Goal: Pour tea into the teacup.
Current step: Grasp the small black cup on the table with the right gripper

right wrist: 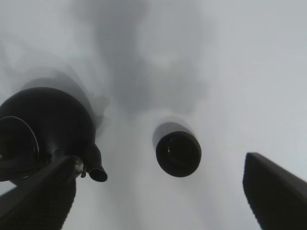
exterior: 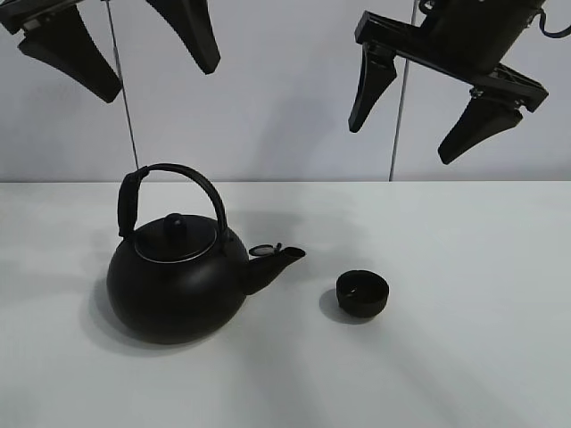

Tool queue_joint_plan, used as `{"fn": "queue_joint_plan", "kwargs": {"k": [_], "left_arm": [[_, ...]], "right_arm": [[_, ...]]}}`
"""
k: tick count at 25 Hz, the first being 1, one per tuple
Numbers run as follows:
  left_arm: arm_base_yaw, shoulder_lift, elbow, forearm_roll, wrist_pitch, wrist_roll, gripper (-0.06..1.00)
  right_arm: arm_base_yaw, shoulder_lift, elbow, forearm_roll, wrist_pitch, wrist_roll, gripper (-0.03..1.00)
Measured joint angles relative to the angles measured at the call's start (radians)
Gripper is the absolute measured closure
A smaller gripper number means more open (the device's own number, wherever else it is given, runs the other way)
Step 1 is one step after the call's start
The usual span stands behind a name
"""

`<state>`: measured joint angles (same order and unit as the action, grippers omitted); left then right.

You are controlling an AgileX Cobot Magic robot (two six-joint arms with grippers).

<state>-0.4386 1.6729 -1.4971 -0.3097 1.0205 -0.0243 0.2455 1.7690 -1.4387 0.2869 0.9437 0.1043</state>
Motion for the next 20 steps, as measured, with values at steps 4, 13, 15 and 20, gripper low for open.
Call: {"fn": "queue_joint_plan", "kwargs": {"k": [4, 13, 15, 20], "left_arm": [[0.0, 0.0, 0.0, 0.0, 0.0, 0.0, 0.25], [0.0, 0.0, 0.0, 0.0, 0.0, 0.0, 0.25], [0.0, 0.0, 0.0, 0.0, 0.0, 0.0, 0.25], [0.0, 0.0, 0.0, 0.0, 0.0, 0.0, 0.25]], "right_arm": [[0.0, 0.0, 0.0, 0.0, 0.0, 0.0, 0.32], [0.0, 0.0, 0.01, -0.038, 0.039, -0.153, 0.32], [0.0, 0.0, 0.042, -0.054, 0.046, -0.265, 0.32], [0.0, 0.0, 0.177, -0.071, 0.041, -0.597, 0.32]]}}
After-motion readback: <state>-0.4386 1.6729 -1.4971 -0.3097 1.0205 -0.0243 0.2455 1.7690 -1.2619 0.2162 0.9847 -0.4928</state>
